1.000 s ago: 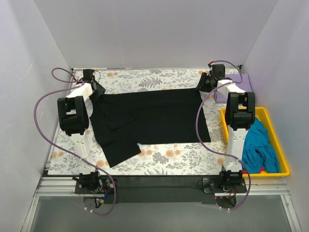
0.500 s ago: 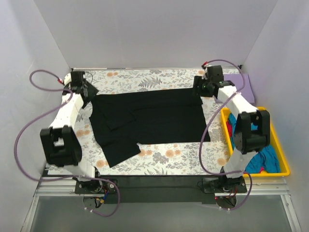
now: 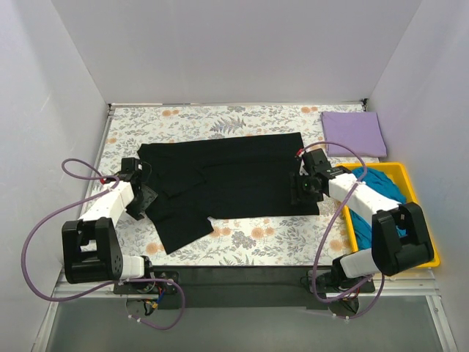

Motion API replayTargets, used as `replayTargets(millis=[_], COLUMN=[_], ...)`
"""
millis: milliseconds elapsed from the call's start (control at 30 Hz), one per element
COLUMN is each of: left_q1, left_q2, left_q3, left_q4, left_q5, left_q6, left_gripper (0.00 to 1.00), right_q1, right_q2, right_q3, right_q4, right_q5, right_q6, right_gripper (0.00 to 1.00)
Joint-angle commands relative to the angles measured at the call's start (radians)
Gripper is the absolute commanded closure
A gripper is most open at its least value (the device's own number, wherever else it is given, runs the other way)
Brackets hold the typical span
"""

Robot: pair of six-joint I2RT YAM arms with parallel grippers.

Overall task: Fold and stack the t-shirts
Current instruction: Fold the tshirt

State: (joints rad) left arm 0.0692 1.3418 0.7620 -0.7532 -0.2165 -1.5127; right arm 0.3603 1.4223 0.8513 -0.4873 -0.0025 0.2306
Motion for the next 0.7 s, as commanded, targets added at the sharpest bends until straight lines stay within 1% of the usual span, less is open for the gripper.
replayTargets(millis=[0,167,333,367,567,600,667], left_q1=[-0.003,-0.003,-0.003,-0.002,-0.003,-0.003,-0.003], left_q2=[0.005,0.036,0.042,0.040,0.023,0.022,0.023], left_q3=[-0.016,-0.038,-0.053,-0.059,-0.093,-0.098,-0.101], left_q4=[0.077,0.101,0.127,0.130,0.166,0.173,0.178], left_q5=[0.011,0.006,-0.021,-0.033,-0.072,-0.073,-0.072], left_q6=[-0.040,-0.044,-0.017,-0.012,0.029,0.032,0.045], left_gripper=[0.46,0.49,0.55,0.59,0.73,0.78,0.85], right_q1=[0.005,0.003,-0.007,-0.014,-0.067,-0.078,-0.095], right_q2=[-0.074,-0.108,-0.115,-0.120,-0.132,-0.135,-0.141], right_q3=[-0.043,-0.098,-0.112,-0.118,-0.136,-0.143,-0.150], right_q4=[0.018,0.026,0.024,0.024,0.023,0.020,0.019], right_q5=[0.010,0.035,0.098,0.104,0.154,0.163,0.167], right_q6=[-0.001,0.018,0.042,0.047,0.067,0.076,0.085], right_gripper=[0.34,0.35,0.35,0.35,0.36,0.36,0.36])
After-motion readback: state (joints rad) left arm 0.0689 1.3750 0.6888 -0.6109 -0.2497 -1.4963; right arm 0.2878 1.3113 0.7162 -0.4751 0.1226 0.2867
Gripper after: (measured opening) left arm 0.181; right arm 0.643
